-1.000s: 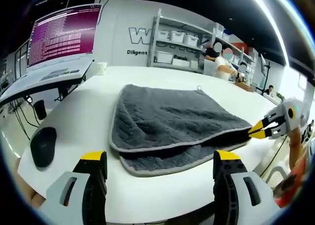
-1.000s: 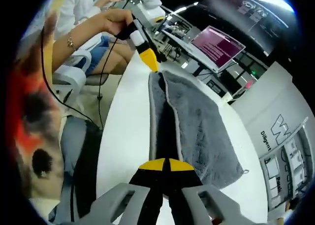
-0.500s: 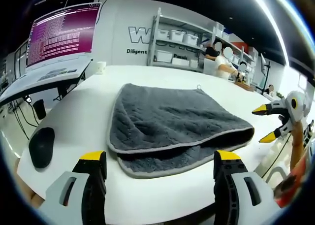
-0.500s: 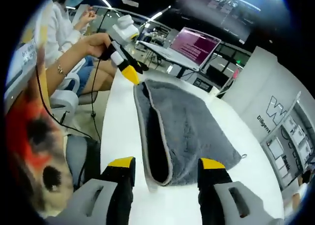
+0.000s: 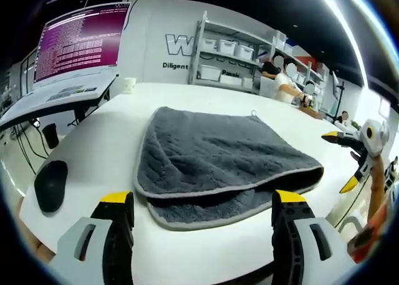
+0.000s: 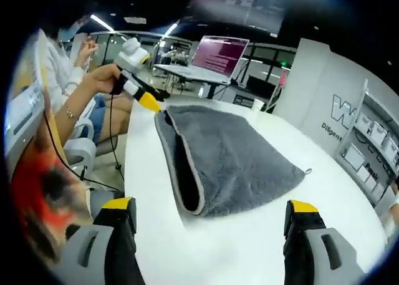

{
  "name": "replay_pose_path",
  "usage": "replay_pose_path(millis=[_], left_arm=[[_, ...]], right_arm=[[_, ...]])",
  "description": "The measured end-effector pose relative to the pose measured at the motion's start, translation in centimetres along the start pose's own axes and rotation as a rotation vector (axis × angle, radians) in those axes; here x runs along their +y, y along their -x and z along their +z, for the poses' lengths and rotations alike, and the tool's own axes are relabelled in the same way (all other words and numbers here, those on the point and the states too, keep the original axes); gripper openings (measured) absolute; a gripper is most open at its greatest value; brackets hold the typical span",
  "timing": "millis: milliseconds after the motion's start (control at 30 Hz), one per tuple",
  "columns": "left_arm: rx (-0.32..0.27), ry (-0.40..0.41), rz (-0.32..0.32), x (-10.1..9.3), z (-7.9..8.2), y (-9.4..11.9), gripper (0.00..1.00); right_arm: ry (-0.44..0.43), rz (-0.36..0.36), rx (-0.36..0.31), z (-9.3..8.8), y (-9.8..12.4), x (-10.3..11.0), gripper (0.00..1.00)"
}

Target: Open the folded towel by lifting each exposed corner and separating the folded layers until the towel lies flat within the target outline without major curled edges

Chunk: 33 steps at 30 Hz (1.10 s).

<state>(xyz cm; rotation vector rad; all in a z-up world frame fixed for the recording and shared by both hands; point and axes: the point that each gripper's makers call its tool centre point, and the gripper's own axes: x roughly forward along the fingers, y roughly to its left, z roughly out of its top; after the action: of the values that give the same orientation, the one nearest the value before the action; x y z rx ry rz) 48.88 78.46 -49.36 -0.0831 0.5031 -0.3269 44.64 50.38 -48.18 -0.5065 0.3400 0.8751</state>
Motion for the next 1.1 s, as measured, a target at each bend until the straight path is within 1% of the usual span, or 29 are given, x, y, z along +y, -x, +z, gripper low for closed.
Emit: replay_pose_path(millis=[133,200,267,333,400,433,533,567,633,667,733,800,933,1033,1100], left_arm=[[0.000,0.019,0.032,0.9,-0.3,-0.2,0.88],[-0.007,0.026,0.039,1.3,-0.3,-0.2,0.82],[-0.035,0.063,0.057,2.0,-0.1,-0.3,0.77],[-0.065,0.100,0.073,2.4,0.0,-0.5,0.76],[-0.082,0.125,0.088,3.0,0.1,-0.6,0.73],[-0.095,0.132,0.094,3.6,0.3,-0.7,0.70],[-0.128,0.137,0.096,4.1,0.6,-0.9,0.52],[-0.130,0.138,0.096,4.1,0.6,-0.9,0.48],[-0.135,0.139,0.096,4.2,0.6,-1.0,0.48],[-0.119,0.154,0.128,5.2,0.2,-1.6,0.48],[-0.112,0.156,0.148,5.8,-0.1,-1.8,0.48],[-0.116,0.168,0.154,6.2,-0.2,-1.9,0.45],[-0.136,0.175,0.150,6.4,-0.1,-2.4,0.34],[-0.130,0.152,0.147,6.5,-0.2,-2.9,0.28],[-0.142,0.147,0.152,6.8,0.2,-3.0,0.24]], right_arm=[[-0.016,-0.012,-0.006,-0.2,0.4,-0.3,0.99],[-0.015,-0.014,-0.004,-0.4,0.5,-0.4,0.99],[-0.019,-0.018,-0.002,-0.5,0.6,-0.5,0.99],[-0.021,-0.018,0.006,-0.8,0.7,-0.5,0.99],[-0.023,-0.021,0.008,-1.0,0.7,-0.5,0.99],[-0.024,-0.021,0.007,-1.0,0.7,-0.5,0.99],[-0.029,-0.022,0.000,-1.0,0.8,-0.5,0.99],[-0.030,-0.023,-0.001,-1.0,0.8,-0.5,0.99],[-0.031,-0.024,-0.002,-1.0,0.8,-0.6,0.99],[-0.034,-0.027,-0.012,-0.9,0.9,-0.7,0.99],[-0.035,-0.030,-0.013,-1.0,0.9,-0.7,0.99],[-0.030,-0.032,-0.010,-1.1,0.9,-0.8,0.98],[-0.029,-0.030,-0.007,-1.2,0.9,-0.8,0.98],[-0.026,-0.032,-0.003,-1.2,1.0,-0.8,0.98],[-0.027,-0.031,-0.007,-1.1,1.0,-0.8,0.98]])
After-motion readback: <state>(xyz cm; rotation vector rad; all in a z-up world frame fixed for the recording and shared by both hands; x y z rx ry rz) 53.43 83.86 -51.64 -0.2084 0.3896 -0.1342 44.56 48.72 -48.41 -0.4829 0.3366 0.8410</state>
